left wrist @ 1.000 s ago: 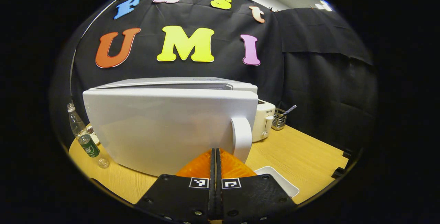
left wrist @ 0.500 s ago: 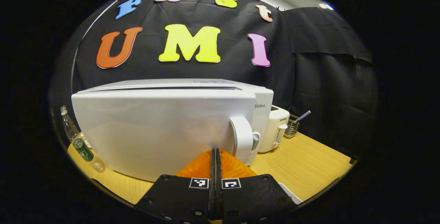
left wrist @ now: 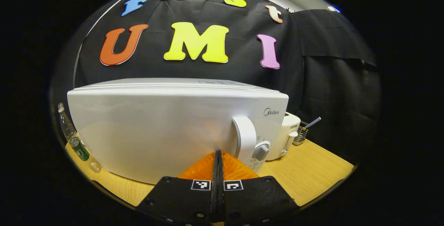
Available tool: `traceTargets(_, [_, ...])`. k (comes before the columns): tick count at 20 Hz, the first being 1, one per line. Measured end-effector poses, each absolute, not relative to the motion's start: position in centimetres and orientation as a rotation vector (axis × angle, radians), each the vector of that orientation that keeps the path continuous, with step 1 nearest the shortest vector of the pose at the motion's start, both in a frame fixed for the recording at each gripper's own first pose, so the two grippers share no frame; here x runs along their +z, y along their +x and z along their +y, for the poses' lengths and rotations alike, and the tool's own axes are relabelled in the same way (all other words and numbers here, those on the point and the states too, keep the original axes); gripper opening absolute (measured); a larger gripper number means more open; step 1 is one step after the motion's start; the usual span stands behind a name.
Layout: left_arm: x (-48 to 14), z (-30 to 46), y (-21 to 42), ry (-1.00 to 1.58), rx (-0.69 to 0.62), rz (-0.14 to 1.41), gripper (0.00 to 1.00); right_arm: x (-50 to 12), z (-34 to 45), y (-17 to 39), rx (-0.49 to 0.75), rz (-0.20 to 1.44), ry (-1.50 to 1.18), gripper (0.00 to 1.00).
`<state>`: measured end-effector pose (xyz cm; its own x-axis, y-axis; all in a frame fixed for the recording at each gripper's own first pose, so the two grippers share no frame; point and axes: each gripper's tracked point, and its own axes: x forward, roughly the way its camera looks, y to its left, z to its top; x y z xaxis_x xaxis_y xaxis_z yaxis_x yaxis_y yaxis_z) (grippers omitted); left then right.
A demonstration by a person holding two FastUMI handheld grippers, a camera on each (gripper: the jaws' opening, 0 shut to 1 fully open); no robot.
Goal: Open the microwave oven with the left hand, put the food in, and close the microwave oven.
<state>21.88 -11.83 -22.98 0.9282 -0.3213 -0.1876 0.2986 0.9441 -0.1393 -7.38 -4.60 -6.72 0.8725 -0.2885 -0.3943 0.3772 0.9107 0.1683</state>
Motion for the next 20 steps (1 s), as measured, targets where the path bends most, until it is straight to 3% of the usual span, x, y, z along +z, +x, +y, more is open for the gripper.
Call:
traceTargets(1, [-23.1, -11.8, 21.6, -0.119, -0.306, 0.223, 0.1, -7.0, -4.5, -7.6, -0.347, 0.379, 0.244, 1.0])
traceTargets(2, [-23.2, -11.9, 21.8, -0.12, -0.299, 0.227, 0.0, -6.9, -4.3, -7.7, -0.34, 0.378, 0.24, 1.0])
traceTargets(10, [-21.6, -8.6, 17.6, -0.084, -0.268, 0.228, 0.0, -6.9, -4.9, -8.2, -0.304, 0.34, 0.205, 1.0])
traceTargets(13, [-20.4, -7.2, 15.2, -0.062, -0.247, 0.222, 0.92, -8.0, -5.0, -8.6, -0.274, 0.343, 0.198, 1.0])
traceTargets(14, [-19.8, -7.1, 14.3, -0.057, -0.246, 0.212, 0.92, -8.3, -5.1, -8.8, -0.261, 0.346, 0.196, 1.0])
traceTargets(15, [-19.3, -6.9, 13.3, -0.051, -0.238, 0.212, 0.92, -8.3, -5.3, -8.7, -0.244, 0.343, 0.198, 0.91])
traceTargets(16, [-18.6, -6.8, 12.2, -0.047, -0.236, 0.212, 0.92, -8.4, -5.4, -8.7, -0.227, 0.341, 0.2, 1.0])
traceTargets(20, [-13.8, -6.0, 6.8, -0.054, -0.182, 0.182, 0.92, -8.6, -6.3, -8.2, -0.127, 0.312, 0.141, 1.0])
